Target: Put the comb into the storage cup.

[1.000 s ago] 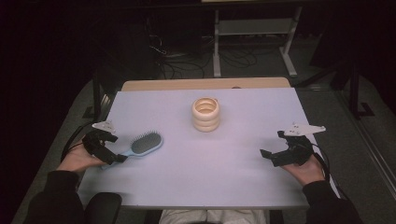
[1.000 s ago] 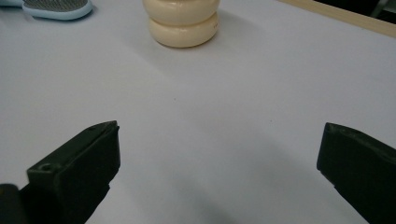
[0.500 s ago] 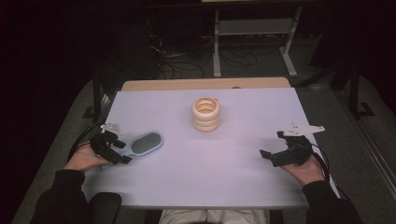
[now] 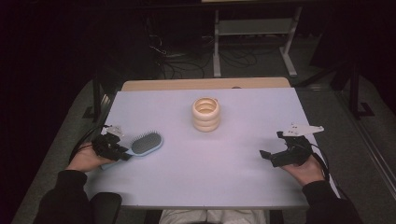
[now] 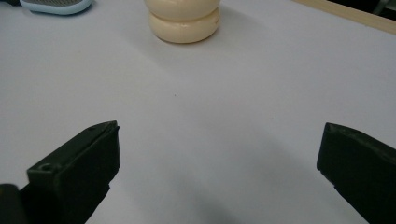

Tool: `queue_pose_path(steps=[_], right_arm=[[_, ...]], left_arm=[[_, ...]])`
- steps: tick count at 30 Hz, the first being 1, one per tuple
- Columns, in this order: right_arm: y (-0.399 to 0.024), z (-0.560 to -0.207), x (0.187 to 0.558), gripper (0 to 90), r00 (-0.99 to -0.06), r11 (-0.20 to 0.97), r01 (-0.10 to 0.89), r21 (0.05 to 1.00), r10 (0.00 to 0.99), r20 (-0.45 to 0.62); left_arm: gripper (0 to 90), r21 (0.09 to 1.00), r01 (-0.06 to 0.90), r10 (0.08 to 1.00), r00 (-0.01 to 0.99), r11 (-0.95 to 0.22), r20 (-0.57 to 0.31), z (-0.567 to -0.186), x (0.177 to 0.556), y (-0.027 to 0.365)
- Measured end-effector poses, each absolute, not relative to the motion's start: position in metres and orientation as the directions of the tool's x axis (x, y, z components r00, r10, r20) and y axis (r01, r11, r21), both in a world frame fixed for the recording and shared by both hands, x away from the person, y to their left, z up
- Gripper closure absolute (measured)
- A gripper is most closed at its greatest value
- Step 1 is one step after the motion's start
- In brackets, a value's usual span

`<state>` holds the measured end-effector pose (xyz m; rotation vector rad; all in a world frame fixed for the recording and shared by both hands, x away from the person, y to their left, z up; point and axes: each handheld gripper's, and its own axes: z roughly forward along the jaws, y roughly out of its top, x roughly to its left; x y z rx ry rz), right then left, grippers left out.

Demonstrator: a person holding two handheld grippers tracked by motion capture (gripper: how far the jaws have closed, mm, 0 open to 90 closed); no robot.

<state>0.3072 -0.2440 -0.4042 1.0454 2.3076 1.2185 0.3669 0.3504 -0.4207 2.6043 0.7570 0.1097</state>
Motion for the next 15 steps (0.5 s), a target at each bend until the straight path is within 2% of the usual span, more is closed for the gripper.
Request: queue_pose_path(steps=[15], right_arm=[[-0.2446, -0.4036, 0.3068, 0.0, -0.676, 0.359, 0.453, 0.816, 0.735, 0.052]], left_arm=[[70.3, 0.436, 0.466, 0.515, 0.857, -0.770, -0.007, -0.4110, 0.3573, 0.3439]])
